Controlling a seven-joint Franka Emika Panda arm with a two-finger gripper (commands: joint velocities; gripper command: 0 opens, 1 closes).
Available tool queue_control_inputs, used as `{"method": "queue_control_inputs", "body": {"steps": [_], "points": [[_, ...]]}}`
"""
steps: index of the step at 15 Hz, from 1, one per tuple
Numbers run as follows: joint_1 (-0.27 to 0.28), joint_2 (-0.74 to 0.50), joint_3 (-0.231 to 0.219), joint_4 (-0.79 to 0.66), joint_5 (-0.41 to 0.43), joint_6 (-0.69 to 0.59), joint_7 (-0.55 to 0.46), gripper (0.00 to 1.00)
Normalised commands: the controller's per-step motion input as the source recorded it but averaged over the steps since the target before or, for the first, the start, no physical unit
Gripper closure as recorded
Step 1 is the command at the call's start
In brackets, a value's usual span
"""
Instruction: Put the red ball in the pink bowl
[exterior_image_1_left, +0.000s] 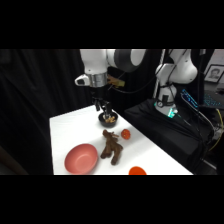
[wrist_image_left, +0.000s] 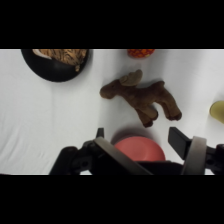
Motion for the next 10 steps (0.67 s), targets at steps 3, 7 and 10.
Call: {"method": "queue_control_inputs", "body": {"steps": [3, 7, 10], "points": [[-0.024, -0.03, 0.021, -0.03, 0.008, 0.03, 0.01, 0.0], [-0.045, -0.14, 0.0, -0.17, 0.046, 0.17, 0.06, 0.0], [-0.05, -0.21, -0.007, -0.25, 0.099, 0.22, 0.05, 0.0]]}}
